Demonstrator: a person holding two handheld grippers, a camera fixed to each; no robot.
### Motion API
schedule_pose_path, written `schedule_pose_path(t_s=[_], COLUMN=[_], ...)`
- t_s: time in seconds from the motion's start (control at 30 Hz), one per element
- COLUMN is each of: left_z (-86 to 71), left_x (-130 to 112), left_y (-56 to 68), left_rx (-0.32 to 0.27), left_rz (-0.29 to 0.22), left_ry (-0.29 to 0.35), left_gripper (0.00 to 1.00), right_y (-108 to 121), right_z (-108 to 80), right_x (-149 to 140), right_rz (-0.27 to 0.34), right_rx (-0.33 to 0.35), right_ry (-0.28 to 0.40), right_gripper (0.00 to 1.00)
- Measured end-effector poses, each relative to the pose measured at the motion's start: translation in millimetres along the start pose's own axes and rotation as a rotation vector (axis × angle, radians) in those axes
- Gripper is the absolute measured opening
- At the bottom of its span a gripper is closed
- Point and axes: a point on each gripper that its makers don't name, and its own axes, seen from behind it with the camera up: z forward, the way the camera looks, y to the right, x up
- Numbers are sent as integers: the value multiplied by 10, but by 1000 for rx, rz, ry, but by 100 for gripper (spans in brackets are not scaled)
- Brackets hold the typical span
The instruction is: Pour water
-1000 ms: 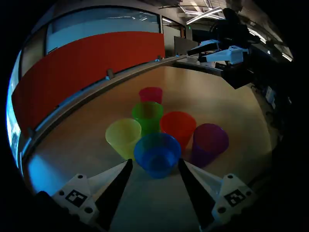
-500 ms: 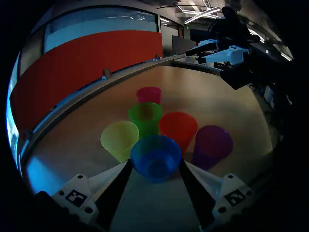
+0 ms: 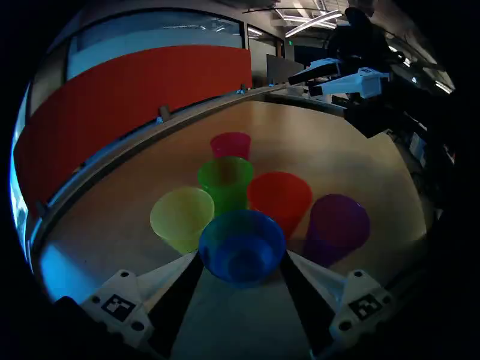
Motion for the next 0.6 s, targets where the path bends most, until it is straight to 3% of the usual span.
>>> schedule_pose_path(t_s=[0.6], left_z=[87], left_x=[-69], left_y=[-13], left_rx=[8], left_rz=[4], left_ry=[-24], left_gripper=[84], right_y=[32], right_z=[-5], right_x=[-15], right_rz=[-1], right_rx=[-6], right_ry=[0], right_gripper=[99])
